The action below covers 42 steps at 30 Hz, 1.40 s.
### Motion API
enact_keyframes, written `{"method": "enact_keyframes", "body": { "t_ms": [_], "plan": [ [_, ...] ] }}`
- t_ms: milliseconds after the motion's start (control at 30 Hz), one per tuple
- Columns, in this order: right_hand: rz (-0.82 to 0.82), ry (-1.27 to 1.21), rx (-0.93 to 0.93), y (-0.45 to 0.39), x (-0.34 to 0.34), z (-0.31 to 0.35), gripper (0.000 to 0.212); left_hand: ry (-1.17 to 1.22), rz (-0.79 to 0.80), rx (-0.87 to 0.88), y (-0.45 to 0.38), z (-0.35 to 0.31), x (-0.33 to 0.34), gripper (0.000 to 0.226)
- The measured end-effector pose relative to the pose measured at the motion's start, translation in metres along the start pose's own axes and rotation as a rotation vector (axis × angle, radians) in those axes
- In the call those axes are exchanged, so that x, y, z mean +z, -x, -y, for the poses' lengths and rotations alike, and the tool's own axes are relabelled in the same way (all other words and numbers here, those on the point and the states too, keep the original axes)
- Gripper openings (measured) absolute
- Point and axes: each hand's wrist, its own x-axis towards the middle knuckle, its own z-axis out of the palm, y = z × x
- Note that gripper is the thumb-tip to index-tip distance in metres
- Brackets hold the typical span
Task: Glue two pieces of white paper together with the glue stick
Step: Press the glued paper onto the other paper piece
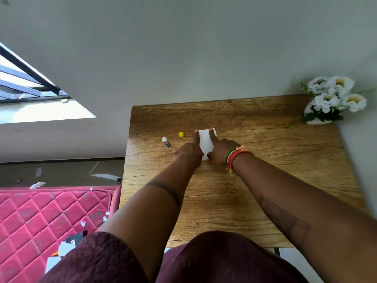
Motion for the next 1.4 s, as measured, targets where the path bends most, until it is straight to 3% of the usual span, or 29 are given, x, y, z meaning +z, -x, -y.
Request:
{"method": "enact_keyframes", "body": {
  "t_ms": [167, 333, 500, 800, 933, 1200, 1333, 1400],
  "plan": [
    [0.042, -0.079, -0.049, -0.006, -0.011, -0.01, 0.077, -0.047, -0.092, 0.098, 0.013, 0.01, 0.017, 0.075],
    [-0.155, -0.27, -0.025, -0.008, -0.011, -0.02, 0.05, -0.085, -0.151, 0.101, 0.015, 0.011, 0.027, 0.077],
    [-0.323, -0.21, -0.057, -0.026, -0.015, -0.01, 0.037, -0.069, -0.137, 0.072, 0.013, 0.009, 0.023, 0.072],
    [-0.399, -0.3, -0.005, -0.031, 0.001, -0.016, 0.058, -0.05, -0.134, 0.046, 0.018, 0.005, 0.025, 0.077],
    [-0.328, -0.28, 0.033, -0.018, 0.011, -0.029, 0.069, -0.045, -0.13, 0.055, 0.019, 0.005, 0.023, 0.081],
    [-0.255, -0.257, 0.104, -0.001, 0.012, -0.031, 0.071, -0.046, -0.132, 0.067, 0.021, 0.006, 0.022, 0.082],
    [-0.365, -0.04, -0.073, 0.012, 0.025, -0.018, 0.062, -0.05, -0.135, 0.056, 0.019, 0.006, 0.026, 0.083],
    [-0.345, 0.061, -0.131, 0.019, 0.043, -0.01, 0.061, -0.057, -0.144, 0.05, 0.017, 0.008, 0.029, 0.081]
  ]
}}
